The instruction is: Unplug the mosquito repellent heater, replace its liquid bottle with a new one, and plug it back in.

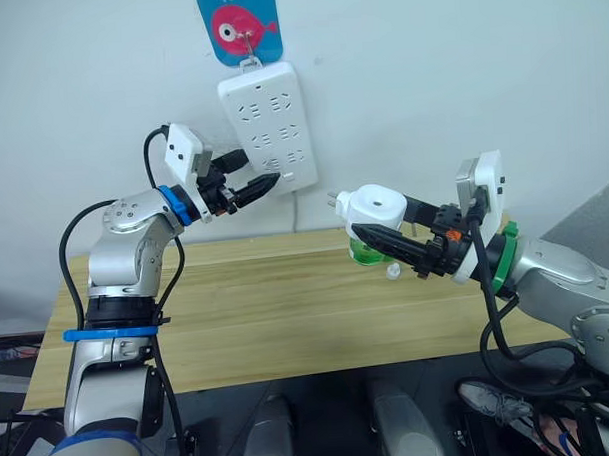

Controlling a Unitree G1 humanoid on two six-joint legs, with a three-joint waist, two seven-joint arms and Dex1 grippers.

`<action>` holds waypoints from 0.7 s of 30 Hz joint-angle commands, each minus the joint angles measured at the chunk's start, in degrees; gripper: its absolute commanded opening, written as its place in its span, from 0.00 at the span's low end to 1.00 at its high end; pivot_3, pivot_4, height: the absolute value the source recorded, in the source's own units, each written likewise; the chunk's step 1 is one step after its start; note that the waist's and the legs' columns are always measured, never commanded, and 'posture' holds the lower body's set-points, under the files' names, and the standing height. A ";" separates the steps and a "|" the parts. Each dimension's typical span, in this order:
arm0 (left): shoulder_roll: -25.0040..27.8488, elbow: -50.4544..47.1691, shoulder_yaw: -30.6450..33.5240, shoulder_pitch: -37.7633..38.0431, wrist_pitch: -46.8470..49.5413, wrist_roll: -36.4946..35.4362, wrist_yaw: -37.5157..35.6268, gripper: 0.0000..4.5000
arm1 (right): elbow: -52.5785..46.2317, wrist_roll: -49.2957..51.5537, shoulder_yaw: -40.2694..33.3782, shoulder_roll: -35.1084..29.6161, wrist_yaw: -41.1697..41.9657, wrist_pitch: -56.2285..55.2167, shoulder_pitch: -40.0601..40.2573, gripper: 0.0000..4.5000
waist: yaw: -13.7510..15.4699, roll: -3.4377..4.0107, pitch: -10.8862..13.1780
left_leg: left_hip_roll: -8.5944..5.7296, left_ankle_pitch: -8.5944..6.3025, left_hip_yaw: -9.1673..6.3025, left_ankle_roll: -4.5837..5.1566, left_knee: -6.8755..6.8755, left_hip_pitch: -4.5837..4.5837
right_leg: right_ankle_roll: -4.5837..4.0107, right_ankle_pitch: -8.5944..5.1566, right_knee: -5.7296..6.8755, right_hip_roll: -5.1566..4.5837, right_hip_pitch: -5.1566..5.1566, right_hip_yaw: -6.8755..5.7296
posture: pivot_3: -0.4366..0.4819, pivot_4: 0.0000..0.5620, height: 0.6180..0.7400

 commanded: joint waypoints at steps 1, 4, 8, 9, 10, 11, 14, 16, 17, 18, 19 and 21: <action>0.92 -3.15 0.58 -1.00 1.04 -1.81 -1.74 0.74 | -1.53 0.39 -0.71 -0.49 0.48 -1.03 -0.76 0.65 | 0.03 0.00 0.00 | 0.00 0.00 -0.01 0.00 0.01 0.00 | 0.00 0.00 0.00 0.00 0.00 0.00 | 0.28 0.34 0.88; 0.57 -3.72 0.75 -1.38 2.28 -2.25 -1.41 0.74 | -1.12 -0.29 -0.15 -0.33 0.17 -0.90 -1.59 0.65 | 0.09 0.00 0.00 | -0.01 0.00 -0.01 0.00 0.01 -0.01 | 0.00 0.00 0.00 -0.01 0.01 -0.01 | 0.28 0.34 0.88; -0.98 -2.94 1.35 -3.14 3.12 -2.19 1.33 0.55 | -0.58 -2.98 1.96 0.03 -0.73 -0.34 -3.40 0.65 | 0.16 0.00 0.00 | -0.01 0.00 -0.03 0.00 0.02 -0.02 | 0.00 0.00 -0.01 -0.01 0.01 -0.02 | 0.28 0.34 0.88; -1.25 -2.85 1.27 -3.39 3.36 -2.05 1.68 0.49 | -0.38 -3.72 2.51 0.16 -0.75 -0.25 -3.79 0.65 | 0.18 0.00 0.00 | -0.01 0.00 -0.04 0.00 0.03 -0.04 | 0.00 0.00 -0.01 -0.01 0.00 -0.03 | 0.27 0.34 0.88; -1.45 -2.93 1.00 -3.40 3.44 -1.92 1.63 0.41 | -0.04 -4.50 3.17 0.39 -0.91 -0.16 -4.29 0.65 | 0.23 0.00 0.00 | -0.01 0.00 -0.05 0.00 0.04 -0.05 | 0.00 0.00 -0.01 -0.01 0.00 -0.04 | 0.27 0.34 0.88; -1.69 -3.01 0.70 -3.28 3.41 -1.71 1.59 0.35 | 0.46 -5.26 3.75 0.69 -1.11 -0.02 -4.79 0.65 | 0.35 0.00 0.00 | -0.02 0.00 -0.06 0.00 0.04 -0.06 | 0.00 0.00 -0.03 -0.01 0.00 -0.05 | 0.27 0.34 0.88; -2.28 -3.13 0.29 -2.98 3.17 -1.43 1.62 0.30 | 1.74 -7.94 5.52 1.66 -1.63 0.03 -6.23 0.65 | 0.49 0.00 0.00 | -0.05 0.01 -0.12 -0.02 0.12 -0.12 | 0.00 0.00 -0.03 -0.04 0.01 -0.09 | 0.27 0.34 0.88; -2.54 -3.40 0.19 -2.92 3.47 -1.40 1.88 0.30 | 2.87 -10.37 7.06 3.39 -3.26 -0.01 -8.01 0.65 | 0.52 -0.01 0.00 | -0.06 0.01 -0.14 -0.02 0.15 -0.12 | 0.01 0.01 -0.02 -0.05 0.03 -0.10 | 0.27 0.34 0.88; -2.62 -3.61 0.24 -2.86 3.85 -1.43 2.20 0.30 | 3.56 -12.11 8.10 4.72 -4.67 -0.05 -9.27 0.65 | 0.51 -0.01 -0.01 | -0.06 0.01 -0.14 -0.02 0.15 -0.12 | 0.01 0.01 -0.02 -0.05 0.03 -0.10 | 0.27 0.34 0.88; -2.65 -3.81 0.31 -2.79 4.25 -1.45 2.51 0.30 | 4.14 -13.82 8.95 5.94 -5.94 -0.11 -10.31 0.65 | 0.53 -0.01 0.00 | -0.07 0.02 -0.14 -0.03 0.15 -0.12 | 0.01 0.01 0.00 -0.05 0.02 -0.10 | 0.27 0.34 0.88; -2.62 -4.28 0.37 -2.60 5.08 -1.64 2.81 0.30 | 4.85 -16.37 10.25 7.11 -7.26 -0.26 -11.46 0.65 | 0.53 -0.01 0.00 | -0.07 0.02 -0.17 -0.03 0.15 -0.12 | 0.01 0.01 0.02 -0.05 0.02 -0.12 | 0.27 0.34 0.88; -2.48 -5.50 0.40 -1.98 6.21 -1.91 3.11 0.30 | 5.72 -21.29 12.64 8.75 -8.96 -0.67 -12.94 0.65 | 0.58 -0.01 -0.01 | -0.08 0.03 -0.20 -0.05 0.15 -0.13 | 0.01 0.01 0.03 -0.06 0.02 -0.13 | 0.27 0.34 0.88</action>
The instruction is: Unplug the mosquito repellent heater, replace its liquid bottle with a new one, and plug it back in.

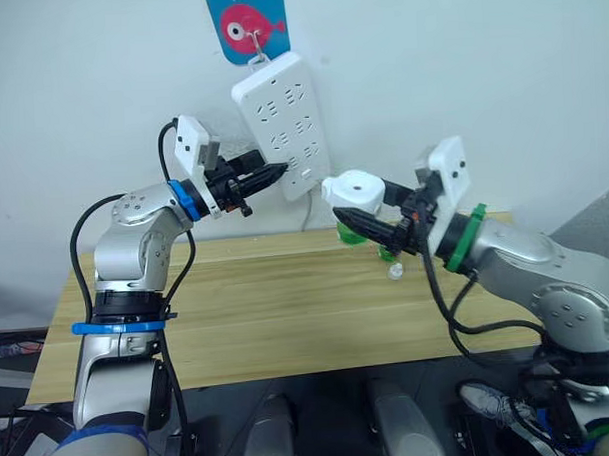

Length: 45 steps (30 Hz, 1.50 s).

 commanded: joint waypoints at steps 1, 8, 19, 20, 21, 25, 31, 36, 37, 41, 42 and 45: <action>0.15 -4.14 0.10 0.29 1.70 -0.31 1.98 0.30 | 0.01 -7.82 3.05 2.47 -3.42 -1.38 -2.61 0.65 | 0.01 0.00 0.00 | 0.00 0.00 -0.01 0.00 0.00 -0.02 | 0.00 0.00 -0.01 0.00 0.00 -0.01 | 0.28 0.34 0.88; 0.18 -7.07 0.16 1.90 3.83 -1.15 3.08 0.30 | 1.49 -15.64 5.03 8.12 -4.39 -2.69 -2.94 0.65 | -0.02 -0.02 -0.01 | -0.01 0.11 -0.02 -0.19 -0.04 -0.06 | 0.00 0.00 -0.05 -0.02 -0.03 -0.02 | 0.29 0.34 0.88; 0.29 -7.72 0.12 2.29 4.43 -1.40 3.39 0.30 | 4.87 -23.88 5.81 12.35 -0.46 -6.86 -3.60 0.65 | -0.09 -0.02 -0.01 | -0.01 0.11 -0.02 -0.20 -0.05 -0.05 | -0.01 0.00 -0.05 -0.02 -0.03 -0.02 | 0.29 0.34 0.88; 0.27 -7.75 0.14 2.28 4.55 -1.46 3.34 0.30 | 5.09 -24.37 5.83 12.54 -0.01 -6.97 -3.64 0.65 | -0.09 -0.02 -0.01 | -0.01 0.11 -0.03 -0.19 -0.04 -0.05 | -0.01 0.00 -0.04 -0.02 -0.03 -0.02 | 0.30 0.34 0.88; 0.29 -7.76 0.10 2.27 4.53 -1.40 3.28 0.30 | 5.29 -24.79 5.85 12.66 0.47 -7.03 -3.66 0.65 | -0.10 -0.02 -0.01 | -0.01 0.11 -0.03 -0.19 -0.04 -0.05 | -0.01 0.00 -0.04 -0.02 -0.03 -0.02 | 0.30 0.34 0.88; 0.24 -7.71 0.19 2.15 4.67 -1.41 3.33 0.30 | 5.64 -25.68 5.79 13.47 2.13 -6.62 -3.67 0.65 | -0.14 -0.02 -0.01 | -0.01 0.11 -0.03 -0.20 -0.04 -0.04 | -0.01 0.00 -0.03 -0.02 -0.03 -0.02 | 0.30 0.34 0.88; 0.22 -7.85 0.00 2.13 4.86 -1.43 3.13 0.30 | 6.13 -27.57 5.72 14.64 3.38 -6.96 -3.85 0.65 | -0.14 -0.02 -0.01 | -0.01 0.11 -0.02 -0.19 -0.04 -0.04 | -0.01 0.00 -0.02 -0.02 -0.03 -0.02 | 0.30 0.34 0.88; 0.25 -8.32 -0.19 2.44 5.17 -1.58 2.84 0.30 | 6.99 -29.51 5.63 15.49 4.29 -7.95 -4.04 0.65 | -0.20 -0.02 -0.01 | -0.01 0.11 -0.02 -0.20 -0.03 -0.03 | -0.01 0.00 0.00 -0.02 -0.04 -0.02 | 0.30 0.34 0.88; 0.24 -8.40 -0.21 2.49 5.22 -1.60 2.82 0.30 | 7.20 -29.87 5.65 15.69 4.54 -8.17 -4.07 0.65 | -0.21 -0.02 -0.02 | -0.01 0.11 -0.02 -0.20 -0.03 -0.02 | -0.01 0.00 0.02 -0.02 -0.04 -0.01 | 0.30 0.34 0.88; 0.09 -8.37 -0.11 2.41 5.45 -1.76 2.83 0.30 | 9.87 -31.87 6.61 17.28 5.35 -10.39 -4.77 0.65 | -0.42 -0.02 -0.02 | -0.01 0.12 0.00 -0.21 -0.03 0.02 | -0.01 0.00 0.07 -0.01 -0.04 0.00 | 0.30 0.33 0.88; 0.05 -8.41 -0.10 2.39 5.53 -1.79 2.81 0.30 | 10.76 -32.42 6.82 17.77 5.56 -11.00 -5.02 0.65 | -0.48 -0.02 -0.03 | -0.01 0.12 0.01 -0.22 -0.03 0.04 | -0.01 0.00 0.11 -0.01 -0.04 0.02 | 0.30 0.33 0.88; -0.08 -8.70 -0.16 2.40 5.90 -1.95 2.68 0.30 | 13.62 -33.84 7.18 19.17 6.38 -13.11 -5.83 0.65 | -0.52 -0.02 -0.03 | -0.01 0.15 0.00 -0.26 -0.03 0.09 | -0.01 0.00 0.21 -0.01 -0.03 0.02 | 0.30 0.33 0.88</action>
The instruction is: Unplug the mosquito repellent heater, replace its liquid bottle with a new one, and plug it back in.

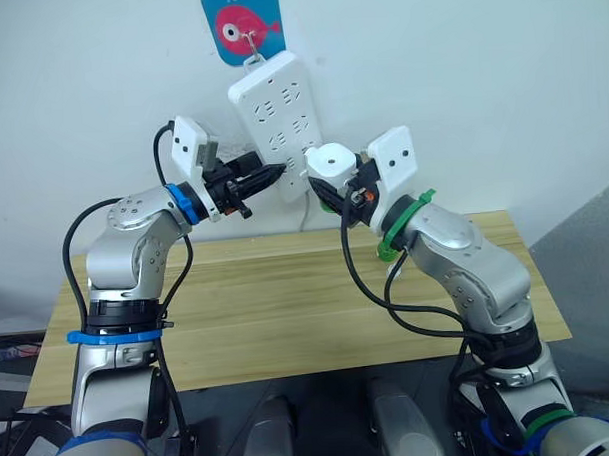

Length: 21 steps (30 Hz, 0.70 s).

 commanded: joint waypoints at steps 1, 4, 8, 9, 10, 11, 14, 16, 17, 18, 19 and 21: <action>-0.23 -2.69 -1.26 0.06 0.32 -0.67 -0.53 0.29 | 1.61 -1.80 0.30 1.73 1.13 -3.90 -2.52 0.65 | -0.05 0.00 0.00 | 0.00 0.00 0.00 -0.01 0.00 0.01 | 0.00 0.00 0.01 0.00 0.00 0.00 | 0.30 0.33 0.88; -0.21 -2.92 -1.28 0.18 0.53 -0.77 -0.67 0.29 | 3.73 -2.72 0.20 2.69 2.00 -5.14 -3.40 0.65 | -0.34 -0.03 -0.02 | 0.00 0.01 0.03 -0.02 0.01 0.05 | 0.00 0.00 0.07 0.00 0.00 0.03 | 0.30 0.33 0.88; -0.26 -3.29 -1.36 0.37 0.88 -1.15 -0.78 0.29 | 6.11 -3.14 0.15 3.64 3.15 -5.52 -4.48 0.65 | -0.82 -0.05 -0.05 | 0.01 0.03 0.00 0.00 0.00 0.19 | -0.01 0.00 0.28 0.01 0.02 0.04 | 0.30 0.32 0.88; -0.29 -3.46 -1.40 0.44 1.01 -1.27 -0.86 0.29 | 6.75 -3.26 0.10 3.88 3.34 -5.60 -4.81 0.65 | -0.91 -0.06 -0.06 | 0.01 0.04 0.00 0.00 0.00 0.20 | -0.01 0.00 0.30 0.02 0.03 0.04 | 0.30 0.32 0.88; -0.33 -3.60 -1.44 0.51 1.08 -1.32 -0.89 0.29 | 7.40 -3.42 0.01 4.15 3.48 -5.68 -5.17 0.65 | -0.94 -0.06 -0.07 | 0.01 0.05 -0.01 0.00 0.00 0.20 | -0.01 0.01 0.31 0.02 0.03 0.04 | 0.30 0.32 0.88; -0.36 -3.67 -1.45 0.55 1.12 -1.33 -0.88 0.29 | 8.13 -3.60 -0.06 4.43 3.59 -5.73 -5.61 0.65 | -1.00 -0.07 -0.10 | 0.01 0.05 -0.01 0.00 0.00 0.21 | -0.01 0.01 0.32 0.02 0.03 0.04 | 0.30 0.32 0.88; -0.54 -3.71 -1.45 0.53 1.16 -1.28 -0.79 0.29 | 9.96 -4.22 -0.22 5.19 3.81 -5.84 -6.80 0.65 | -1.29 -0.13 -0.19 | 0.01 0.06 0.01 0.00 0.00 0.24 | -0.02 0.01 0.35 0.02 0.04 0.06 | 0.30 0.32 0.88; -0.62 -3.76 -1.45 0.51 1.26 -1.24 -0.82 0.29 | 10.81 -4.42 -0.31 5.58 4.13 -5.97 -7.26 0.65 | -1.35 -0.14 -0.20 | 0.02 0.11 0.03 0.01 0.00 0.31 | -0.07 0.04 0.40 0.03 0.06 0.08 | 0.30 0.32 0.88; -0.61 -3.84 -1.43 0.56 1.35 -1.26 -0.87 0.29 | 11.14 -4.49 -0.36 5.76 4.30 -5.98 -7.40 0.65 | -1.36 -0.14 -0.21 | 0.03 0.13 0.03 0.03 -0.01 0.36 | -0.09 0.05 0.42 0.05 0.07 0.09 | 0.30 0.32 0.88; -0.57 -3.93 -1.38 0.63 1.39 -1.26 -0.89 0.29 | 11.51 -4.55 -0.44 5.92 4.55 -6.02 -7.55 0.65 | -1.38 -0.14 -0.22 | 0.05 0.14 0.03 0.04 -0.02 0.38 | -0.09 0.06 0.44 0.07 0.08 0.09 | 0.30 0.32 0.88; -0.54 -3.99 -1.34 0.67 1.41 -1.27 -0.90 0.29 | 11.73 -4.63 -0.52 6.04 4.74 -6.04 -7.63 0.65 | -1.40 -0.14 -0.23 | 0.06 0.14 0.03 0.04 -0.03 0.40 | -0.10 0.06 0.45 0.08 0.09 0.10 | 0.30 0.32 0.88; -0.39 -3.87 -1.25 0.72 1.31 -1.11 -0.90 0.29 | 12.02 -4.81 -0.77 6.10 5.08 -5.98 -7.78 0.65 | -1.42 -0.17 -0.26 | 0.06 0.14 0.06 0.04 -0.04 0.45 | -0.10 0.06 0.46 0.08 0.11 0.13 | 0.30 0.32 0.88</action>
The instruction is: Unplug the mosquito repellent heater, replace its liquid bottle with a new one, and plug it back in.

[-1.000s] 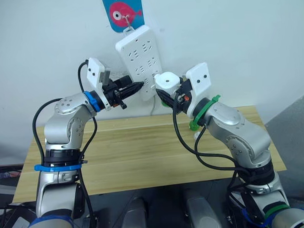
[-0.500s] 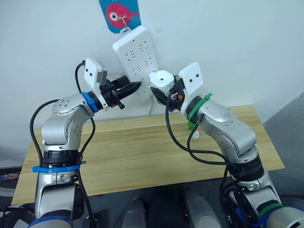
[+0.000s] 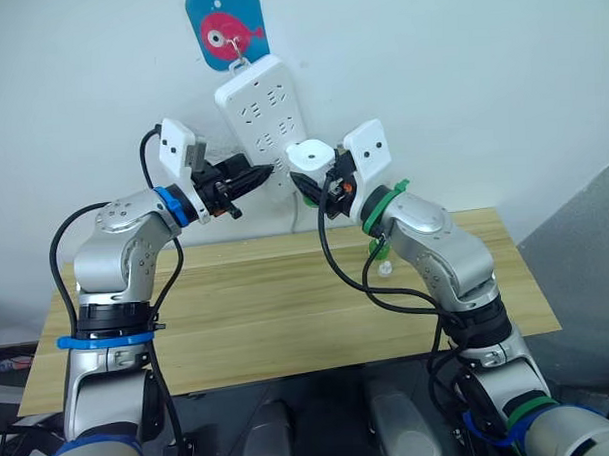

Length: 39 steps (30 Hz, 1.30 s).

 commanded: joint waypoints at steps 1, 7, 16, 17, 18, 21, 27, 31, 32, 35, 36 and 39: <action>-1.24 -3.67 -2.76 -0.38 -0.36 -1.23 -1.87 0.29 | 1.45 -0.91 -0.34 1.75 -0.36 -1.37 -3.52 0.65 | -0.01 -0.04 -0.04 | 0.00 0.00 0.01 0.00 0.00 0.01 | 0.00 0.00 0.00 0.00 0.00 0.01 | 0.30 0.32 0.88; -0.07 -0.15 -2.08 -0.98 -3.50 1.30 -1.67 0.29 | -1.75 -0.01 -1.62 -0.03 1.63 0.02 -2.35 0.73 | 0.05 -0.05 -0.05 | 0.00 0.00 0.01 0.00 -0.01 0.02 | 0.00 0.00 0.01 0.00 0.01 0.01 | 0.30 0.32 0.88; 1.98 6.39 -0.82 -1.57 -10.15 4.91 0.00 0.29 | -12.18 0.69 -2.64 -7.27 2.75 6.86 2.03 1.00 | 0.62 -0.14 -0.12 | -0.14 0.09 -0.09 -0.16 -0.11 -0.27 | 0.00 0.00 -0.34 -0.18 -0.06 -0.12 | 0.30 0.33 0.88; 2.42 7.39 -0.49 -1.67 -10.24 5.17 0.64 0.29 | -13.96 1.40 -2.91 -8.10 3.16 7.97 2.89 1.00 | 0.63 -0.15 -0.14 | -0.15 0.09 -0.09 -0.16 -0.11 -0.27 | 0.01 0.00 -0.35 -0.18 -0.06 -0.12 | 0.30 0.33 0.88; 2.67 8.24 -0.15 -1.79 -10.67 5.20 0.98 0.29 | -15.29 1.98 -3.17 -8.62 3.38 8.98 3.50 1.00 | 0.55 -0.18 -0.17 | -0.14 0.08 -0.09 -0.14 -0.10 -0.27 | 0.01 -0.01 -0.33 -0.18 -0.06 -0.12 | 0.30 0.33 0.88; 3.42 9.96 0.45 -2.24 -10.81 4.91 1.68 0.37 | -17.82 3.26 -3.93 -9.26 3.48 11.17 4.44 1.00 | 0.28 -0.20 -0.21 | -0.10 0.02 -0.08 0.02 -0.06 -0.15 | 0.01 0.00 -0.16 -0.11 -0.03 -0.09 | 0.30 0.33 0.88; 4.89 12.62 0.78 -1.96 -15.52 7.93 4.51 0.77 | -21.06 5.16 -4.28 -9.72 3.81 13.88 5.66 1.00 | 0.12 -0.19 -0.21 | 0.05 0.05 -0.08 0.10 -0.24 0.02 | -0.04 -0.02 -0.07 0.09 -0.03 -0.06 | 0.31 0.33 0.88; 6.29 13.43 1.82 -0.84 -17.09 8.42 6.02 0.99 | -21.40 5.48 -4.02 -9.85 3.65 14.04 6.10 1.00 | 0.26 -0.20 -0.21 | 0.04 0.06 -0.06 0.10 -0.17 -0.07 | -0.05 -0.02 -0.09 0.04 -0.06 -0.05 | 0.32 0.33 0.88; 6.71 13.21 2.04 -0.36 -17.42 8.46 6.00 0.99 | -21.40 5.51 -4.00 -9.87 3.71 13.94 6.15 1.00 | 0.16 -0.20 -0.21 | 0.04 0.06 -0.07 0.09 -0.15 -0.05 | -0.06 -0.01 -0.05 0.04 -0.06 -0.05 | 0.33 0.33 0.88; 8.05 12.34 2.18 1.09 -17.96 8.80 5.83 0.99 | -21.42 5.41 -3.72 -10.23 4.27 13.23 6.26 1.00 | -0.13 -0.19 -0.21 | 0.13 0.08 0.01 0.12 -0.21 0.15 | -0.14 0.04 0.04 0.16 -0.04 0.03 | 0.33 0.33 0.88; 8.64 11.95 2.29 1.82 -18.14 8.83 5.78 0.99 | -21.51 5.38 -3.53 -10.36 4.54 12.92 6.35 1.00 | -0.13 -0.19 -0.21 | 0.16 0.08 0.00 0.13 -0.24 0.17 | -0.14 0.04 0.06 0.20 -0.04 0.03 | 0.34 0.33 0.88; 10.91 9.50 2.88 5.46 -18.30 8.93 4.96 0.99 | -22.05 5.54 -2.79 -10.73 5.79 11.50 7.15 1.00 | -0.27 -0.19 -0.21 | 0.25 0.08 0.02 0.13 -0.29 0.18 | -0.17 0.03 0.05 0.27 -0.06 0.03 | 0.35 0.33 0.88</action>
